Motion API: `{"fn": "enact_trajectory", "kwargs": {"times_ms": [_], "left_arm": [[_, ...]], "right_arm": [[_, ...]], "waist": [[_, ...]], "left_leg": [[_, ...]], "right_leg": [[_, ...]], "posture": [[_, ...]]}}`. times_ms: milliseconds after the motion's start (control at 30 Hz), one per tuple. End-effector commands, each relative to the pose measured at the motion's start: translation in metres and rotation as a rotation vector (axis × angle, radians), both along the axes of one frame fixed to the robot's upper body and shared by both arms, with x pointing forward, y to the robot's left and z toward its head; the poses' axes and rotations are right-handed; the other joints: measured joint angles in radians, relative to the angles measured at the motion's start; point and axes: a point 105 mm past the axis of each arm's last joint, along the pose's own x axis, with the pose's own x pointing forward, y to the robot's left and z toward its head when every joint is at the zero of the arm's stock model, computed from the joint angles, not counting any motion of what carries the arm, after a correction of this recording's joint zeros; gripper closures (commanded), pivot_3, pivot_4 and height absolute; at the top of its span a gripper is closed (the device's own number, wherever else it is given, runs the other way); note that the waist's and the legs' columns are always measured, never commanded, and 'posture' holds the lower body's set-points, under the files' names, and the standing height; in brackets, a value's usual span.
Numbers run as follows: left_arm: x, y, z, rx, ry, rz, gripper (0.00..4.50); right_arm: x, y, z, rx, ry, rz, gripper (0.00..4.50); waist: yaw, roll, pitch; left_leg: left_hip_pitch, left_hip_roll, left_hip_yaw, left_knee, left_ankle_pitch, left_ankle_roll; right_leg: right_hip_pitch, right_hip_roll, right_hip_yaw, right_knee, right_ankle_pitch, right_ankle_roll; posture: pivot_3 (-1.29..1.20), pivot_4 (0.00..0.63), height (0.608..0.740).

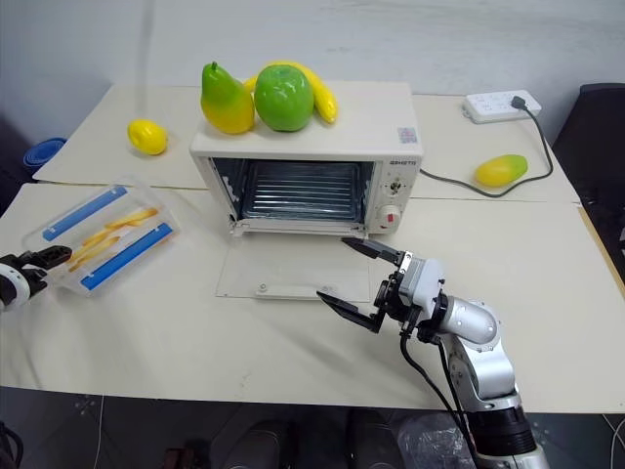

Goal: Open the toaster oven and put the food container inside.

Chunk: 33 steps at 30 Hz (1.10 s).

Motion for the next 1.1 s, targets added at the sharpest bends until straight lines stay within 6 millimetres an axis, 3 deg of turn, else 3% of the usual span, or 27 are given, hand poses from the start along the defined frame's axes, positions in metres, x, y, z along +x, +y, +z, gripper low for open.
{"fn": "enact_trajectory", "kwargs": {"times_ms": [33, 200, 300, 500, 600, 733, 833, 1100], "left_arm": [[0.0, 0.005, 0.012, 0.018, -0.028, 0.003, 2.26], [0.0, 0.0, 0.024, 0.046, -0.079, -0.066, 3.7], [-0.007, -0.014, 0.046, 0.122, -0.127, -0.242, 4.42], [-0.025, -0.046, 0.067, 0.191, -0.086, -0.524, 4.46], [-0.025, -0.078, 0.068, 0.189, -0.057, -0.659, 4.46], [-0.007, -0.133, 0.07, 0.144, -0.079, -0.779, 4.46], [0.007, -0.163, 0.064, 0.14, -0.08, -0.831, 4.46], [0.042, -0.216, 0.049, 0.066, -0.106, -0.867, 4.46]], "right_arm": [[-0.002, -0.002, 0.006, 0.01, -0.041, -0.018, 0.0], [-0.001, -0.004, 0.002, -0.002, -0.035, -0.029, 0.0], [0.002, -0.009, 0.002, -0.012, -0.038, -0.051, 0.0], [0.007, -0.026, -0.001, -0.027, -0.02, -0.123, 0.0], [0.007, -0.033, -0.003, -0.037, -0.007, -0.149, 0.0], [0.005, -0.04, -0.009, -0.052, 0.011, -0.181, 0.0], [0.002, -0.044, -0.012, -0.052, 0.03, -0.214, 0.0], [-0.011, -0.053, -0.019, -0.07, 0.068, -0.266, 0.0]], "waist": [[0.002, 0.0, 0.0], [0.003, 0.0, 0.0], [-0.002, 0.0, 0.0], [0.001, 0.001, 0.001], [0.007, 0.002, 0.002], [0.02, 0.001, 0.001], [0.019, 0.001, 0.001], [0.003, 0.001, 0.001]], "left_leg": [[0.0, 0.0, 0.0, 0.0, 0.0, 0.0], [0.0, 0.0, 0.0, 0.0, 0.0, 0.0], [0.0, 0.0, 0.0, 0.0, 0.0, 0.0], [-0.001, 0.0, 0.0, 0.0, 0.0, 0.0], [-0.001, 0.0, 0.0, 0.0, 0.0, 0.001], [-0.001, 0.0, 0.0, 0.001, 0.0, 0.001], [-0.001, 0.0, 0.0, 0.002, -0.001, 0.001], [-0.001, 0.0, 0.001, 0.003, 0.0, 0.0]], "right_leg": [[0.0, 0.0, 0.0, 0.0, 0.0, 0.0], [0.0, 0.0, 0.0, 0.0, 0.0, 0.0], [0.0, 0.0, 0.0, 0.0, 0.0, 0.0], [0.0, 0.0, 0.001, -0.002, 0.0, 0.0], [0.001, -0.001, 0.001, -0.002, 0.0, 0.0], [0.002, -0.001, 0.001, -0.002, 0.0, 0.0], [0.001, 0.0, 0.001, 0.0, 0.0, 0.0], [0.0, 0.001, 0.002, 0.006, 0.0, 0.0]], "posture": [[0.0, 0.15, 0.74], [0.0, 0.15, 0.74], [0.0, 0.15, 0.74], [0.0, 0.15, 0.74], [0.0, 0.15, 0.74], [0.0, 0.15, 0.74], [0.0, 0.15, 0.74], [0.0, 0.15, 0.74]]}}
